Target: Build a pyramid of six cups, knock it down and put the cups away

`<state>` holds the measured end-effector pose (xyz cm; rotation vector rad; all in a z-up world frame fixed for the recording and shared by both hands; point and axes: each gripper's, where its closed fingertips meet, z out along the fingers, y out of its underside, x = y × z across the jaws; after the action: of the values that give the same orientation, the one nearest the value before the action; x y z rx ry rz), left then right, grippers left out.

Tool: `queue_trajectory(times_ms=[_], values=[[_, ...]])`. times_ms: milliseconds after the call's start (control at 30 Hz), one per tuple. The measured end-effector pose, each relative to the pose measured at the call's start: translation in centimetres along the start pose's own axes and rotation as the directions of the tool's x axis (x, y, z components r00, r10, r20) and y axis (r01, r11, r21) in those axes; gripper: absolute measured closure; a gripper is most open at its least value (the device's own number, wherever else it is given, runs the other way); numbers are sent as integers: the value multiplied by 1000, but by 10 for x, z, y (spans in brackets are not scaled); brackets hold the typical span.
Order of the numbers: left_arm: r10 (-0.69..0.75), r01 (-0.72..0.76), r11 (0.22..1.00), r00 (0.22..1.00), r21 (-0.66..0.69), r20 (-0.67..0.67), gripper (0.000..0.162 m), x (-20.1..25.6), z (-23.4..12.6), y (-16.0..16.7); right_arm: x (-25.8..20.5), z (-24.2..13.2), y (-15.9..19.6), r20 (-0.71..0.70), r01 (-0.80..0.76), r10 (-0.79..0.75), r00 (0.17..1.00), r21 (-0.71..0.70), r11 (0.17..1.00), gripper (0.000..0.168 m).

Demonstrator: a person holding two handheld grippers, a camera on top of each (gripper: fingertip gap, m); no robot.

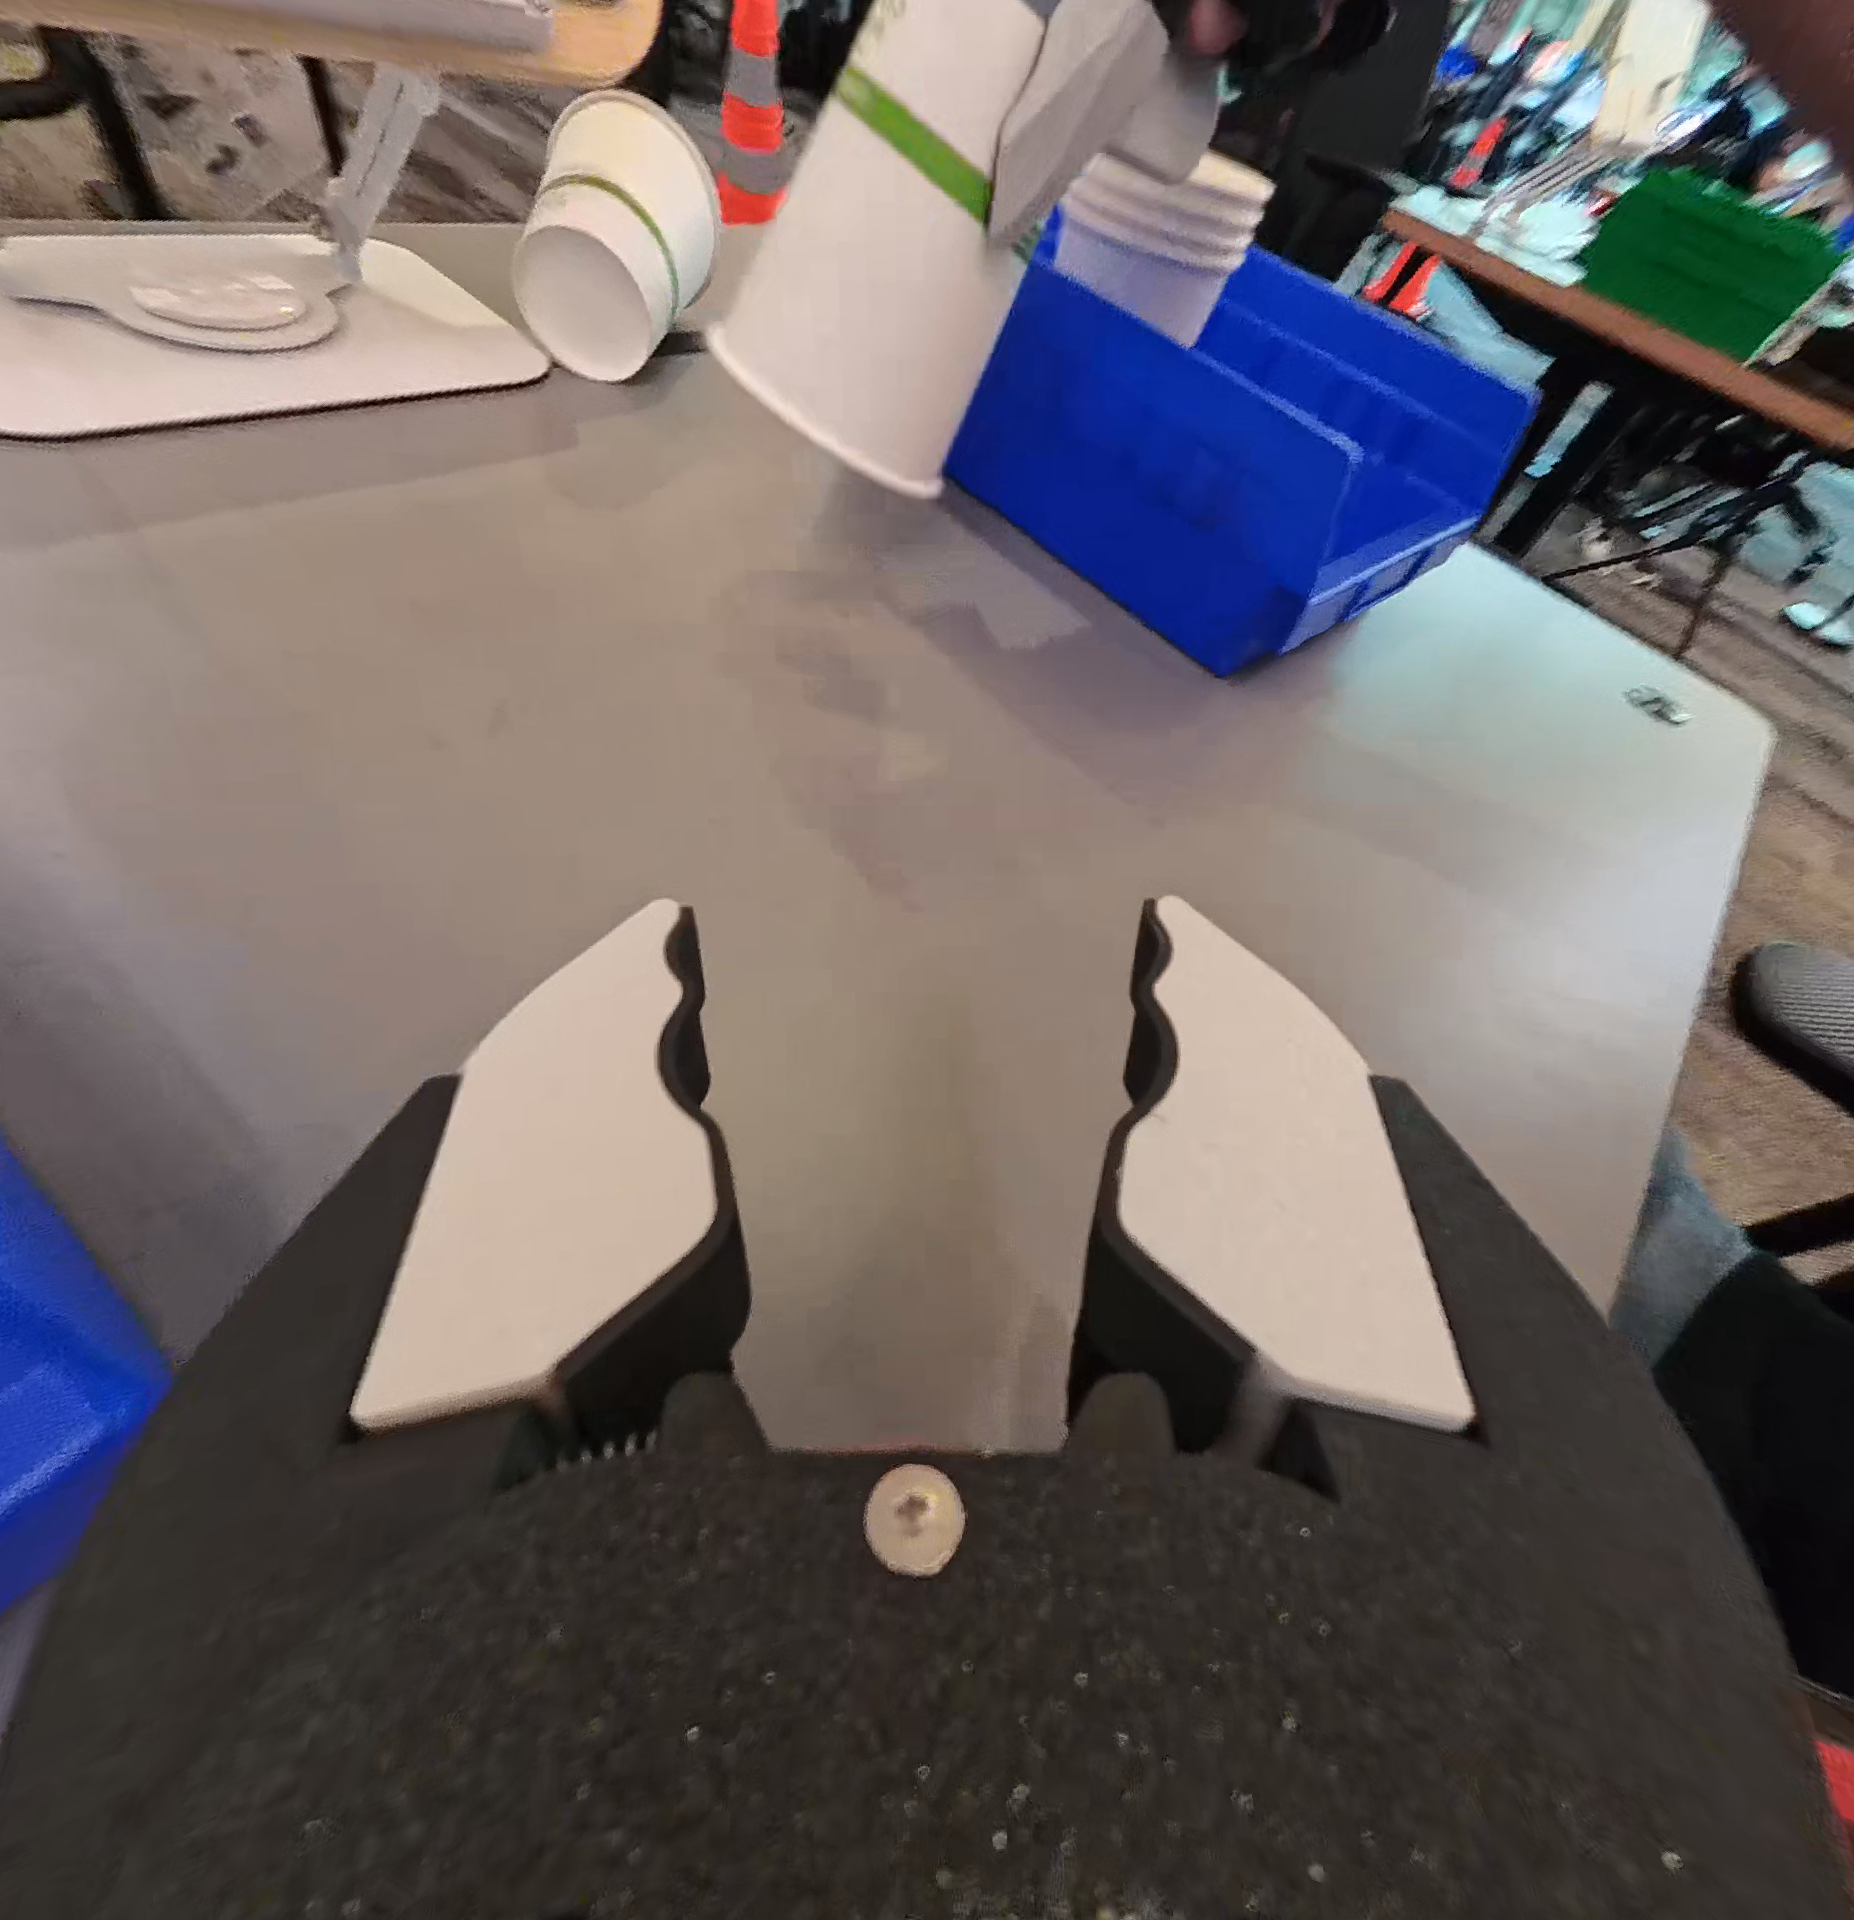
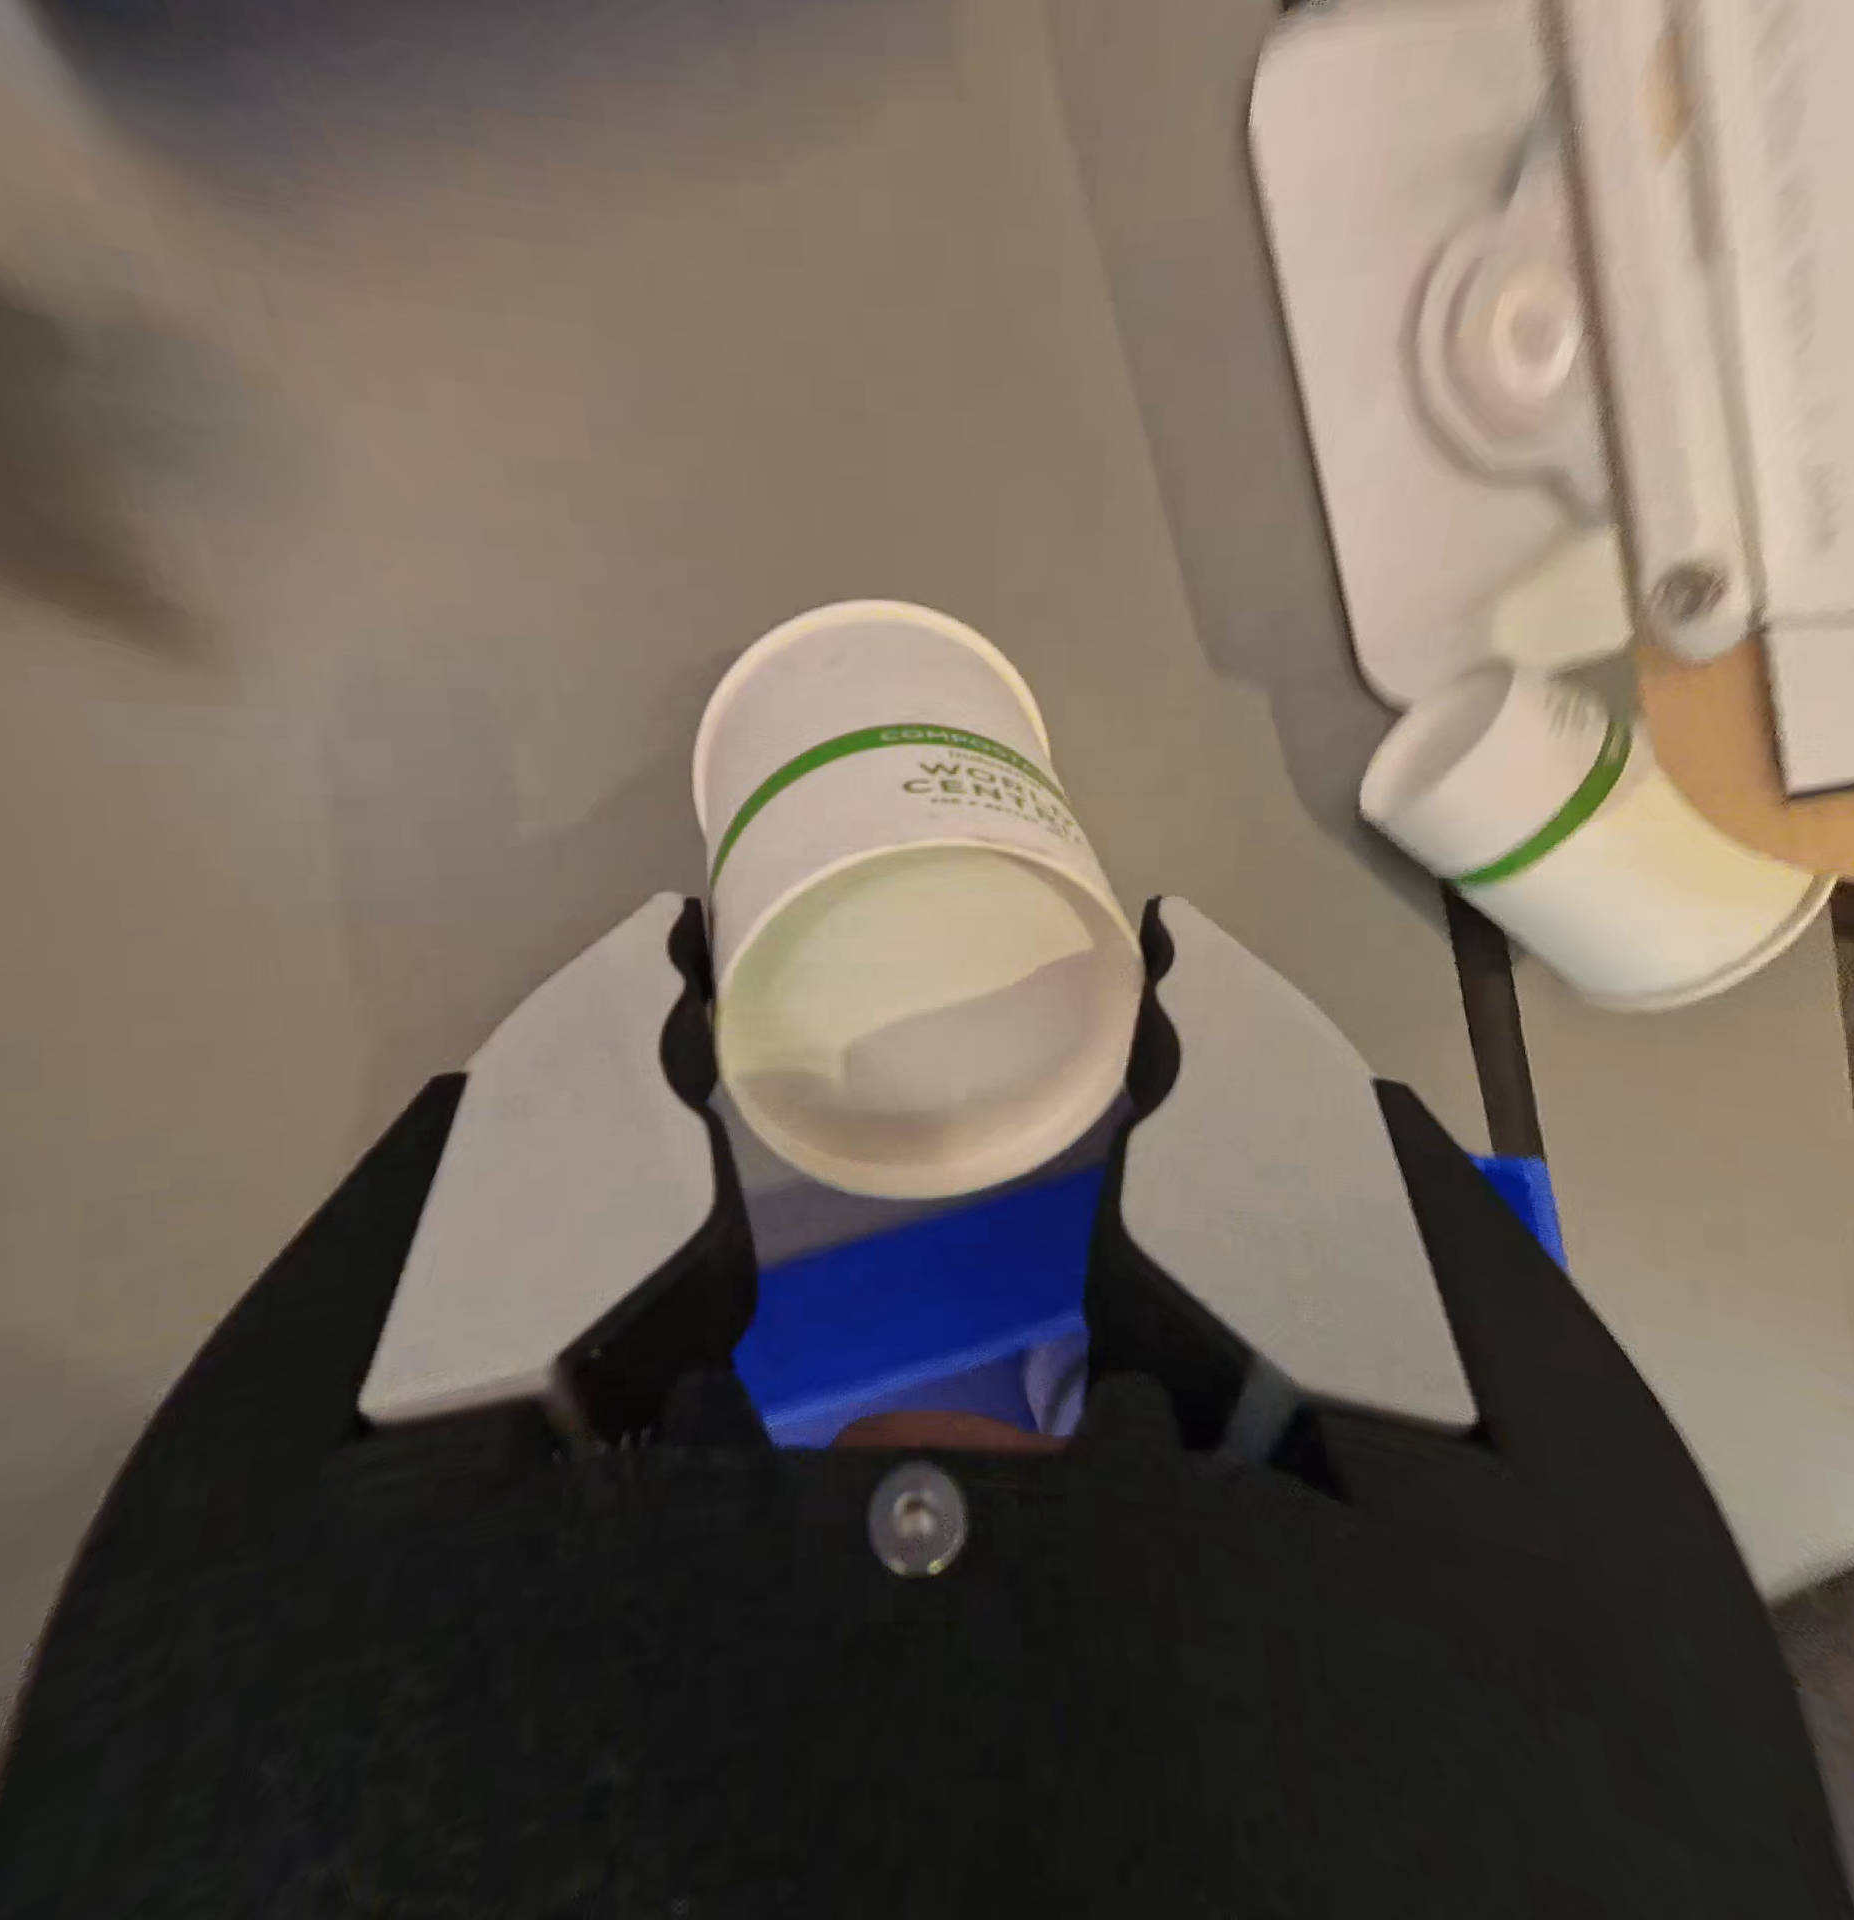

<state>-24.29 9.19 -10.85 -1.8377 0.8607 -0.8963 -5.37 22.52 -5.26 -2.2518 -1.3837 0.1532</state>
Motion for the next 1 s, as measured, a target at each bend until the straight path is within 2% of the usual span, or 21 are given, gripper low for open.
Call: queue_trajectory(times_ms=[67, 133, 200, 267, 333, 400, 467, 533, 600, 633, 700, 733, 867, 1000], values=[[-20, 23, 999, 996, 33, -83, 83, 8, 0, -9, -22, -20, -23, 24, -27, 23, 999, 210, 977, 91], [-32, 44, 997, 984, 64, -174, 84, 17, 0, -23, -47, -39, -42, 61, -62, 39, 997, 417, 907, 91], [-41, 65, 995, 960, 76, -278, 84, 28, 0, -41, -71, -54, -56, 87, -88, 45, 995, 595, 799, 91], [-75, 121, 988, 917, 93, -391, 88, 37, -4, -66, -91, -68, -65, 115, -128, 64, 991, 742, 658, 91], [-137, 209, 974, 852, 88, -505, 91, 44, -11, -94, -109, -78, -69, 158, -170, 68, 985, 843, 511, 91], [-151, 243, 965, 818, 96, -556, 92, 43, -15, -119, -120, -76, -67, 167, -184, 76, 983, 882, 434, 91], [-142, 229, 969, 821, 91, -552, 91, 38, -12, -134, -128, -71, -68, 196, -207, 66, 978, 902, 380, 91], [-124, 185, 981, 815, 51, -566, 95, 41, -8, -136, -136, -63, -67, 247, -246, 49, 968, 885, 395, 91], [-102, 119, 993, 809, -9, -579, 105, 46, -3, -125, -137, -60, -65, 249, -252, 57, 967, 892, 376, 91], [-83, 89, 996, 809, -19, -583, 117, 48, -1, -119, -138, -56, -64, 256, -256, 53, 965, 886, 386, 91], [-44, 51, 999, 792, -5, -609, 156, 54, -1, -112, -136, -44, -61, 240, -249, 76, 968, 872, 420, 90], [-46, 54, 999, 787, -5, -615, 161, 55, 0, -110, -136, -42, -59, 241, -250, 73, 968, 874, 416, 90], [-43, 23, 999, 774, -39, -632, 162, 55, 0, -100, -141, -32, -53, 249, -246, 54, 967, 854, 459, 91], [62, -157, 982, 793, -105, -606, 162, 47, -6, -85, -148, -32, -37, 267, -223, -1, 964, 805, 550, 84]])
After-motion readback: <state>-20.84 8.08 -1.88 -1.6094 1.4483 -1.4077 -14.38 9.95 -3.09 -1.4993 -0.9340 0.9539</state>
